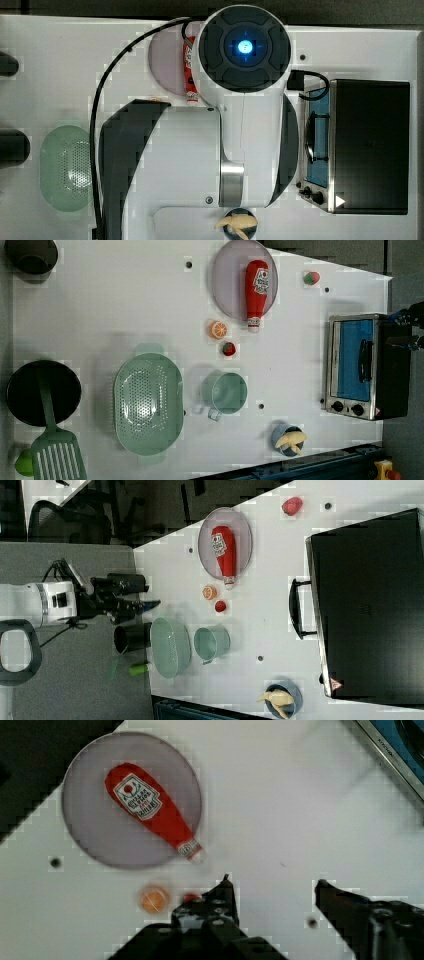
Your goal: Pick ketchup from plate and place it on table.
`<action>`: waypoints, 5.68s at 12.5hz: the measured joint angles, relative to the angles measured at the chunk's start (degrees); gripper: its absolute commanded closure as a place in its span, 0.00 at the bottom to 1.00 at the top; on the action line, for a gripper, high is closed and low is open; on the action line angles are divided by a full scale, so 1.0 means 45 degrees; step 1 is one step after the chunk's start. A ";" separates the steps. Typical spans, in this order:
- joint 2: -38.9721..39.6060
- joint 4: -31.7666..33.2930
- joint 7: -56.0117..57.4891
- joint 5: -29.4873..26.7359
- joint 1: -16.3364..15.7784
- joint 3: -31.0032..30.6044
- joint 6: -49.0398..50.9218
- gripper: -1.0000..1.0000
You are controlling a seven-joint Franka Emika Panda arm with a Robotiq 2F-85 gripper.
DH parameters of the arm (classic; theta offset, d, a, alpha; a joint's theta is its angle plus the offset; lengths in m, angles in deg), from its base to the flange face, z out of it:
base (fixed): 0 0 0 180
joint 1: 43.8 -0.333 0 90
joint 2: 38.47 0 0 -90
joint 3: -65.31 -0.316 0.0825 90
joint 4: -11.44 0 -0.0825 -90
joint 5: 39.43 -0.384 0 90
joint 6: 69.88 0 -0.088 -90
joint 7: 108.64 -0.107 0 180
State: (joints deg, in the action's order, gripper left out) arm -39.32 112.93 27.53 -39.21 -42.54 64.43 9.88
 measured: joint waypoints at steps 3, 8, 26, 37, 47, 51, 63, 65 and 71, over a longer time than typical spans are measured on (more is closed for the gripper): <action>-0.0487 0.0162 0.0134 -0.0214 0.0748 -0.0563 0.1927 0.08; 0.0164 -0.0162 0.0226 -0.0391 0.0917 -0.0884 0.0389 0.00; 0.8919 -0.3270 0.5868 0.1555 0.0042 -0.1377 -0.4136 0.00; 1.0989 -0.3307 0.5983 0.2102 -0.0450 -0.1520 -0.7319 0.00; 1.1151 -0.3444 0.6132 0.2049 -0.0432 -0.1500 -0.8059 0.40; 1.0672 -0.3767 0.6132 0.2066 -0.0359 -0.1531 -0.6710 0.40; 0.2927 -0.0398 0.6138 0.0237 0.1178 -0.1452 -0.4689 0.40; 0.1757 0.1306 0.6138 0.0133 0.1558 -0.1259 -0.4925 0.40; 0.1166 0.6366 0.6138 0.0065 0.1788 -0.0981 -0.7275 0.40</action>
State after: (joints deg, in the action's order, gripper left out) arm -34.07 141.58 55.15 -38.92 -34.49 60.02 -22.86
